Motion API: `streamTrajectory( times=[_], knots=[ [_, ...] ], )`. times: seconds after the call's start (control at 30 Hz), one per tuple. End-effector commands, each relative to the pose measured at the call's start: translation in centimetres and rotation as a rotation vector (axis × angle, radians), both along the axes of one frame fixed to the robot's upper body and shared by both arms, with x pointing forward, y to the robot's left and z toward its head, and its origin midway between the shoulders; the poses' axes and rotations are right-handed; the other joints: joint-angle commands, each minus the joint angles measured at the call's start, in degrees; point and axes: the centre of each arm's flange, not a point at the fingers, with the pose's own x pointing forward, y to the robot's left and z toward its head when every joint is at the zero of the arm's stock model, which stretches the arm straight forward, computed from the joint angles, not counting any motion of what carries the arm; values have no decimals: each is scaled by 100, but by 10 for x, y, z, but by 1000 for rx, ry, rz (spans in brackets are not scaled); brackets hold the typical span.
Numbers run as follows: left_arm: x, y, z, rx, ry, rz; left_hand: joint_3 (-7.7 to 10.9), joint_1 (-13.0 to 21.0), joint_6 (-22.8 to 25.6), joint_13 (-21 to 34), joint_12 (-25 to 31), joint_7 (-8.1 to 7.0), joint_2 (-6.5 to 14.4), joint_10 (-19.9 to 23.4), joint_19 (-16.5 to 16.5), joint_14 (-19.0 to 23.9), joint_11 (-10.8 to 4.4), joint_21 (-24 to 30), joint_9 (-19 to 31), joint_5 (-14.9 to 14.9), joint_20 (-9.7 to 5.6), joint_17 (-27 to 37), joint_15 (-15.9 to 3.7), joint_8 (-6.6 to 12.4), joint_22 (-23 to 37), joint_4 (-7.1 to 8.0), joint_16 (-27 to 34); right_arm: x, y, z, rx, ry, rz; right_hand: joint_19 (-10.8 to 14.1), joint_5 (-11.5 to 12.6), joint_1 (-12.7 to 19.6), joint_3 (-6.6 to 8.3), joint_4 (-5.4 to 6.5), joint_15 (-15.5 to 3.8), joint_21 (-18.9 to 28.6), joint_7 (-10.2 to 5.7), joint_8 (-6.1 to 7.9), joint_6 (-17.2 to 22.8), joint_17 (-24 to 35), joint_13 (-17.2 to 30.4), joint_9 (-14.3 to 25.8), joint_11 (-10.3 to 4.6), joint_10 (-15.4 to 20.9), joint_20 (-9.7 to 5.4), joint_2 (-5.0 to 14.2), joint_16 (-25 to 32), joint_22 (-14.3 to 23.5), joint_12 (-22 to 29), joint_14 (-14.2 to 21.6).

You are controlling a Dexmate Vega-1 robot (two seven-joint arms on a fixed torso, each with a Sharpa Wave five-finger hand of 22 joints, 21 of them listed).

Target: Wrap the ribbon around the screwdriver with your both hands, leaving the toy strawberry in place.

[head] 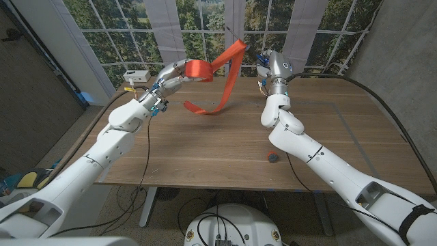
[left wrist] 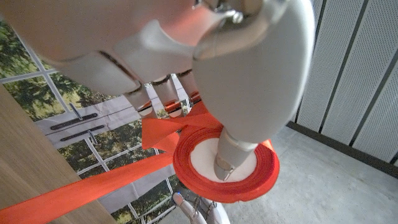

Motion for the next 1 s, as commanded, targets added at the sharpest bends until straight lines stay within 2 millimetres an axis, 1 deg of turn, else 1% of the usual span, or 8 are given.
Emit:
streamTrajectory(
  times=[0.03, 0.13, 0.33, 0.57, 0.7, 0.77, 0.93, 1.0],
  knots=[
    [11, 12, -32, -280, 65, 55, 241, -200, 716, 1034, 1136, 634, 211, 1065, 69, 78, 144, 49, 196, 41, -35, 32, -698, 405, 29, 227, 15, 0, -1, -1, -10, -12, 6, -18, 48, 113, 114, 72, -417, 50, 67, 58, 1418, 12, 400, 59, -247, 909, 37, 130, 3, 23, 46, 107],
    [13, 13, -35, -331, 68, 69, 237, -203, 718, 1042, 1136, 619, 210, 1058, 90, 81, 143, 62, 191, 41, -39, 37, -701, 406, 31, 228, 17, 0, 0, -1, -21, -16, 12, -19, 47, 109, 115, 76, -422, 51, 62, 59, 1422, 17, 405, 60, -256, 911, 38, 131, 1, 23, 50, 106],
    [26, 11, -34, -406, 114, -64, 226, -218, 741, 1022, 1131, 580, 197, 1093, 115, 98, 106, 86, 179, 40, -83, 42, -711, 417, 33, 230, 18, -3, 6, -4, -120, -52, 91, -40, 45, 107, 116, 76, -426, 47, 68, 55, 1422, 33, 407, 59, -244, 924, 28, 132, -1, 23, 56, 95],
    [39, 6, -30, -454, 149, -153, 222, -237, 747, 1013, 1128, 570, 190, 1114, 118, 106, 99, 99, 169, 40, -100, 37, -713, 422, 35, 237, 9, -9, 11, -7, -140, -63, 155, -74, 45, 123, 124, 64, -455, 39, 60, 46, 1413, 51, 412, 56, -241, 905, 7, 128, -10, 23, 51, 77],
    [42, 6, -27, -451, 156, -131, 215, -242, 755, 1013, 1121, 566, 192, 1103, 119, 111, 98, 105, 164, 39, -109, 48, -715, 426, 36, 239, 17, -14, 10, -7, -137, -89, 195, -92, 44, 119, 124, 67, -446, 35, 48, 40, 1408, 60, 413, 52, -252, 895, 6, 129, -15, 23, 47, 65],
    [41, 7, -24, -433, 145, -98, 214, -242, 757, 1017, 1118, 553, 192, 1095, 117, 110, 99, 107, 162, 39, -109, 52, -717, 427, 36, 237, 17, -17, 11, -7, -169, -110, 227, -94, 45, 130, 128, 61, -462, 35, 46, 38, 1411, 68, 417, 50, -245, 895, 3, 131, -13, 23, 50, 64],
    [43, 8, -19, -438, 146, -93, 211, -245, 756, 1007, 1114, 564, 189, 1113, 114, 110, 88, 114, 155, 40, -113, 56, -720, 429, 37, 236, 16, -28, 17, -4, -215, -150, 321, -106, 42, 135, 121, 60, -484, 35, 37, 34, 1410, 102, 425, 49, -246, 884, -12, 130, -4, 23, 49, 52],
    [43, 9, -17, -439, 147, -87, 210, -246, 759, 1008, 1114, 553, 186, 1116, 113, 114, 87, 118, 152, 40, -114, 59, -718, 431, 37, 234, 16, -33, 20, -3, -236, -161, 312, -107, 42, 133, 121, 65, -496, 37, 26, 30, 1406, 109, 428, 48, -252, 884, -16, 135, -8, 23, 51, 40]
  ],
)
